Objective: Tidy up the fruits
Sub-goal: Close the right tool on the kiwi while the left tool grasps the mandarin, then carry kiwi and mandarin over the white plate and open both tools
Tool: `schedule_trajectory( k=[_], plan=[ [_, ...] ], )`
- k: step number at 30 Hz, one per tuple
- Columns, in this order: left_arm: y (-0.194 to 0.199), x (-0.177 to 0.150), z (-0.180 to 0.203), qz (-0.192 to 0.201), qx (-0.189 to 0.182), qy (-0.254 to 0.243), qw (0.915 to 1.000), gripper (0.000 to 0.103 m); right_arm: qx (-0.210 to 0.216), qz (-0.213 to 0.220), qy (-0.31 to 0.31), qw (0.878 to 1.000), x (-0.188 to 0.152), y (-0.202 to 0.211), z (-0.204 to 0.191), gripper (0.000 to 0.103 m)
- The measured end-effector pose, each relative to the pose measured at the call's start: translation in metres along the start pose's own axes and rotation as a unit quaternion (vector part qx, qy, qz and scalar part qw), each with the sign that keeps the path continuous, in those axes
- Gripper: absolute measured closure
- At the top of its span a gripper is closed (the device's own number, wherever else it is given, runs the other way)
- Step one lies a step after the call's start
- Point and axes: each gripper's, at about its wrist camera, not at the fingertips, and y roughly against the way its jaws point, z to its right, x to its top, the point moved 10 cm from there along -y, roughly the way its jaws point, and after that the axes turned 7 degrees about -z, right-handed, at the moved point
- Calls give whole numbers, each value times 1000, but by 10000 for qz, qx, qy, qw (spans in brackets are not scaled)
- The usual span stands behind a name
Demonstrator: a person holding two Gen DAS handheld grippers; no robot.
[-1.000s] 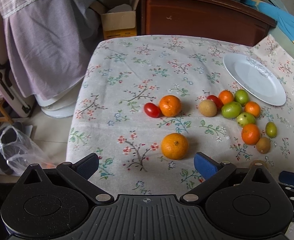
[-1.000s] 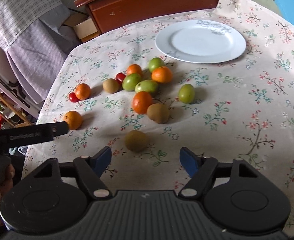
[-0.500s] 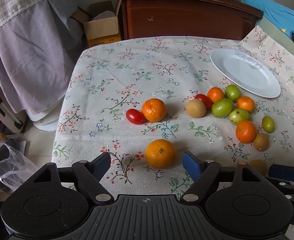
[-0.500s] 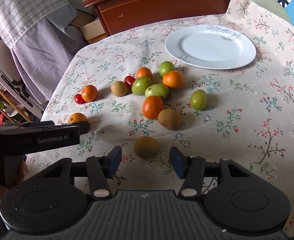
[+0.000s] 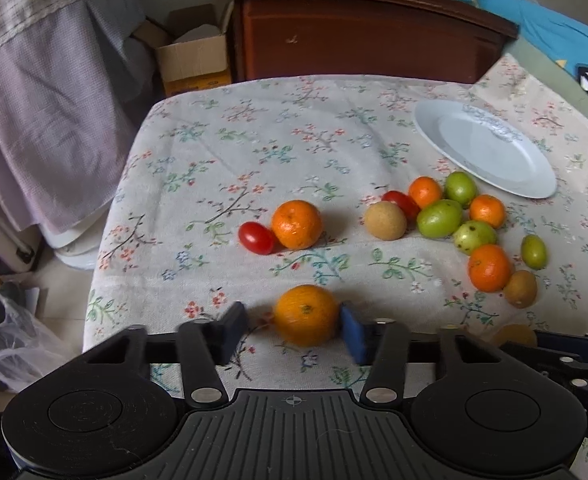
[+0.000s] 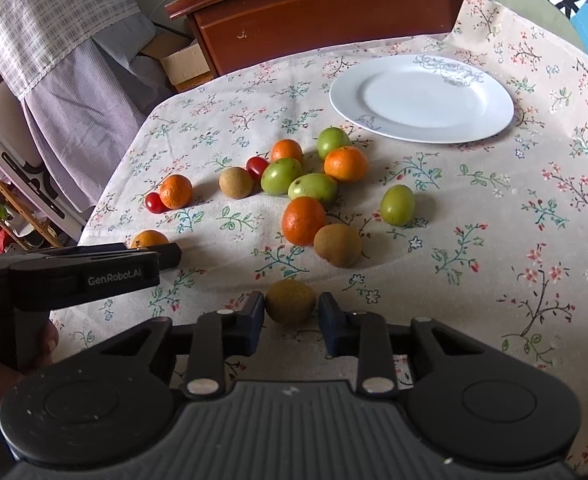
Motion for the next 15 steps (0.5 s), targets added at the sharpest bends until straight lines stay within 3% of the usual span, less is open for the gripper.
schedule_trajectory(
  k=[2,15],
  plan=[
    [1,1,3,38,-52,-47,10000,71,-9,8,6,10000,0,0,0,75],
    [10,7,7,194,-217,113,9995,71,56,158,-103,9998,5,5,0,76]
  ],
)
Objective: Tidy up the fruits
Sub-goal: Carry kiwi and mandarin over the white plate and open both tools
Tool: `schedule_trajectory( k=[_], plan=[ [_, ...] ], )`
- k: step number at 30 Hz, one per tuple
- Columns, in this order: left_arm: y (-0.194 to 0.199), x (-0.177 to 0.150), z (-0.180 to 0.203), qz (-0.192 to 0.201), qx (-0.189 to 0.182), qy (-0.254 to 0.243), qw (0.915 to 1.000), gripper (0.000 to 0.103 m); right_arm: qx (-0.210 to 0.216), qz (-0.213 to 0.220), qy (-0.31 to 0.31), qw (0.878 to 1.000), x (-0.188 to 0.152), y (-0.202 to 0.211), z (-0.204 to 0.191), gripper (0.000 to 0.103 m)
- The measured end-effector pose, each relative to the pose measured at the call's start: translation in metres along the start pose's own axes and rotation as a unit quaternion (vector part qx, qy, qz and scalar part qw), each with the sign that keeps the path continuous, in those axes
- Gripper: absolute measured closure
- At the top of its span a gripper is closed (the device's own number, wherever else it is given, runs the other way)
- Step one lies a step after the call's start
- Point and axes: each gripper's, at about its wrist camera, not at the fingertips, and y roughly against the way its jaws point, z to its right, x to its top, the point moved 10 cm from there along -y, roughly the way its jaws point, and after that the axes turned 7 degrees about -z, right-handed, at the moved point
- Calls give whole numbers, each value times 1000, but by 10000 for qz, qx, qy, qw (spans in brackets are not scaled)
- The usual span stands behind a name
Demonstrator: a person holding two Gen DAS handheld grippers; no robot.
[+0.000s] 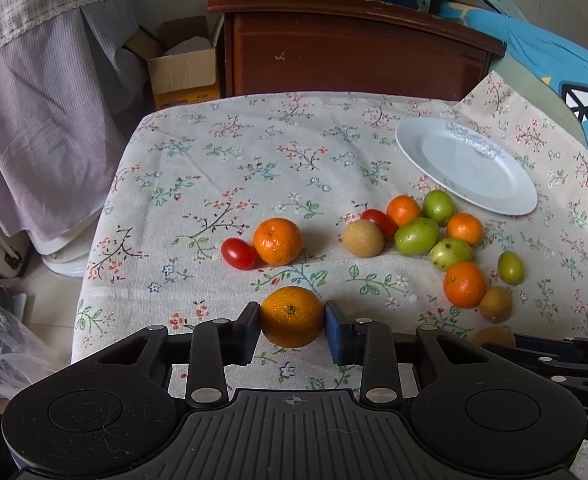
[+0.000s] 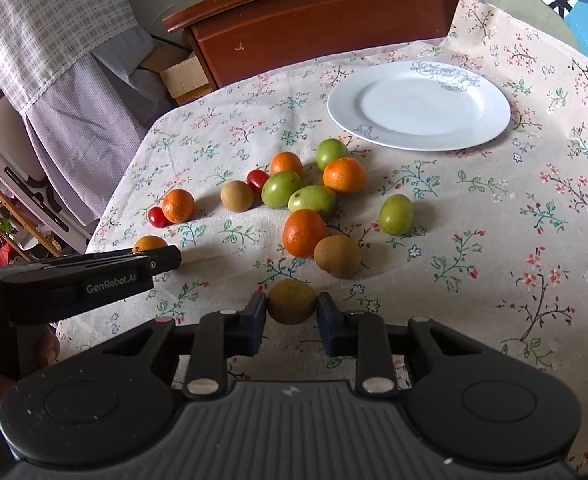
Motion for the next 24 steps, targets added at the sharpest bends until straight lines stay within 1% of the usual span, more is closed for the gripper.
schedule_trajectory(
  k=[7,10,16,21,24],
  plan=[
    [10,9,13,145,-178,-36,9997,71,57,84,-45,9999,8,6,0,76],
    [15,16,20,212,-318,-48,9993,71,-58,185,16,9998,15,11,1,76],
    [19,32,34,300,-547,-105,9980,71,-252,211,-90,9994,30,15,13,76],
    [19,46,48,390,-652,-297,9967,71,-428,365,-16,9984,47,24,19,76],
    [18,56,57,449,-718,-463,9953,71,-365,348,-42,9987,55,25,23,76]
  ],
)
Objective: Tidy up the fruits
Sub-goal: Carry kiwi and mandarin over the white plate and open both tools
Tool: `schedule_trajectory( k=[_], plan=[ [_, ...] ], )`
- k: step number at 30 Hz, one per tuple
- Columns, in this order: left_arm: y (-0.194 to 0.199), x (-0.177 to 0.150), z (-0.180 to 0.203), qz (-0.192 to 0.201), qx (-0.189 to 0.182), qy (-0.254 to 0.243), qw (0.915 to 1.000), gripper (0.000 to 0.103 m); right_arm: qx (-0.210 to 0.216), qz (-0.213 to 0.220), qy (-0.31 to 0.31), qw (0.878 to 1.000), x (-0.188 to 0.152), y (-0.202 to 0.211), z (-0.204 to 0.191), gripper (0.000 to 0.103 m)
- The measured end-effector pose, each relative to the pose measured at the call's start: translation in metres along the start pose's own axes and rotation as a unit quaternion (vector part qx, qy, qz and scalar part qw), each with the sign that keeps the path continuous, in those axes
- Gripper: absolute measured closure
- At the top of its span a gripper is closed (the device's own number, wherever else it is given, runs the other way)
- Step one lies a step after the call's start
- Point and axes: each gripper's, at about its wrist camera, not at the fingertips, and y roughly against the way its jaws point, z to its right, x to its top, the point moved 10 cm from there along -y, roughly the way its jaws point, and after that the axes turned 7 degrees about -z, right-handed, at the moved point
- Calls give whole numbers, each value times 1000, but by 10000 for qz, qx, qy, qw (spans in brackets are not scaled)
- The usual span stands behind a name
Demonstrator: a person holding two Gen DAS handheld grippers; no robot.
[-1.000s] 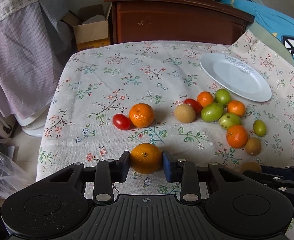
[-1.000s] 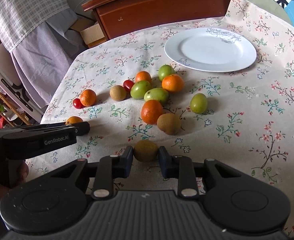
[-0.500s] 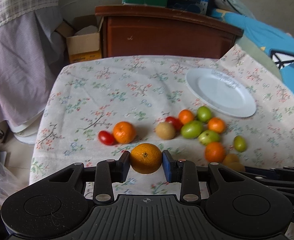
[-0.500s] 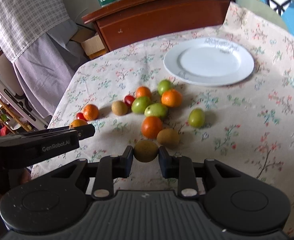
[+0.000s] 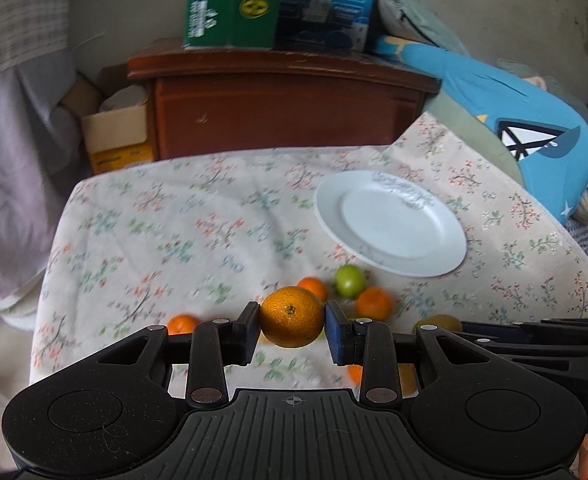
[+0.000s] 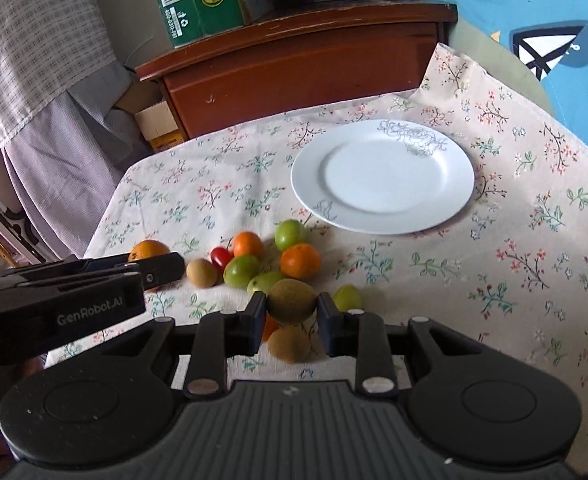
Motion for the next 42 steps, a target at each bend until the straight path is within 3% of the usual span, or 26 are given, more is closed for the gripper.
schedule_trajectory(
  k=[9,19,36,42],
  plan=[
    [-14,24,19,-18,-374,-244,9990,71,204,45,-102,9997,27,-3,23,76],
    [-49,46,47,-122,-698,-520,9961,71,101,51,-549,9984,53,-24,66,76],
    [-111,62,63,-401,-881,-541,9938,71,-123,-130,-791,9967,70,-67,95,75],
    [-114,64,60,-366,-780,-468,9952,65,-376,-85,-676,9970,75,-70,97,72]
  ],
)
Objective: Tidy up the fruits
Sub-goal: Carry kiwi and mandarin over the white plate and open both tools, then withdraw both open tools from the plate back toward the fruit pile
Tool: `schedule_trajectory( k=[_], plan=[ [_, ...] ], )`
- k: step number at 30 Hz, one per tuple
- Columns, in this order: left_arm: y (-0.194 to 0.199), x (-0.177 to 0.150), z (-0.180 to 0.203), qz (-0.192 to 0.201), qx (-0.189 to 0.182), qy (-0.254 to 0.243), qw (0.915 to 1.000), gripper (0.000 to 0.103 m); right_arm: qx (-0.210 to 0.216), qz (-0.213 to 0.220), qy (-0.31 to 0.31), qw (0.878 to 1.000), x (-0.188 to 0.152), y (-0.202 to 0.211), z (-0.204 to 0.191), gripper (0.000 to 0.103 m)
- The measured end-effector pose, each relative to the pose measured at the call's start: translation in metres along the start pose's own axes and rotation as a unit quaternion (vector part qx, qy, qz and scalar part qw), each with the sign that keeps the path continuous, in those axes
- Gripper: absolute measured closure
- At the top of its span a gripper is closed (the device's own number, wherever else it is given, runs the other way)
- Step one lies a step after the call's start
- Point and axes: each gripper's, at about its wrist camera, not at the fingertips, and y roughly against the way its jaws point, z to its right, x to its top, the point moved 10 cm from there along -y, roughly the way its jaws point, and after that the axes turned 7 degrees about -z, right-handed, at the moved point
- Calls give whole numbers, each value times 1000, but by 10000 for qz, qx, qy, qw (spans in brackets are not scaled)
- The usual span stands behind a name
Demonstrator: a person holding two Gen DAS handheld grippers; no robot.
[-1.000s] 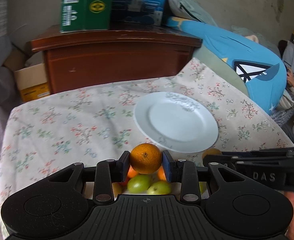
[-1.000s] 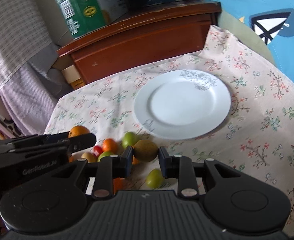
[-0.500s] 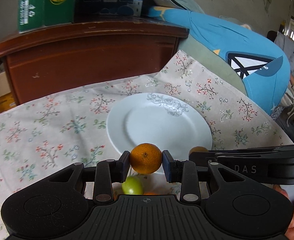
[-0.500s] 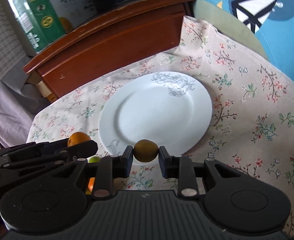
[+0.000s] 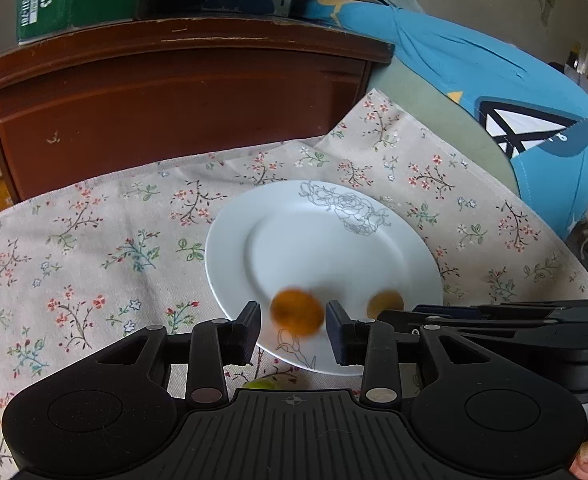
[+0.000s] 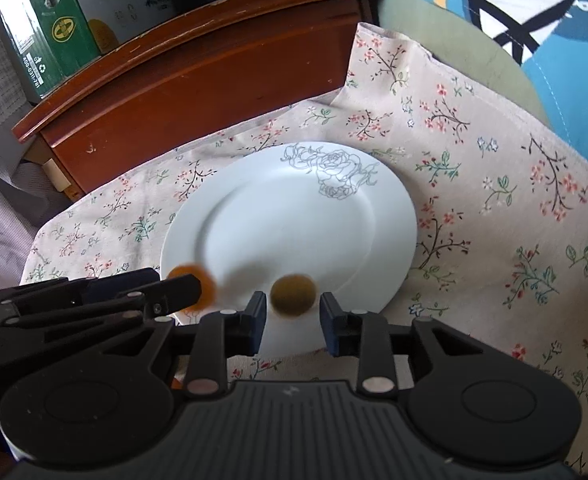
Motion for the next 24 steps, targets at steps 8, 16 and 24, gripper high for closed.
schedule_trajectory(
  k=[8,16,24],
  plan=[
    [5,-1,-11,-12,239,244,9994,44,-375,-65,66,9993,0,-1,4,58],
    [10,-4,-19,-114,497,437,9977,30,-770,-61,185,9968,1,1,8,42],
    [11,-9,-26,-285,798,524,9950,22,-1064,-196,228,9939,0,1,10,34]
  ],
)
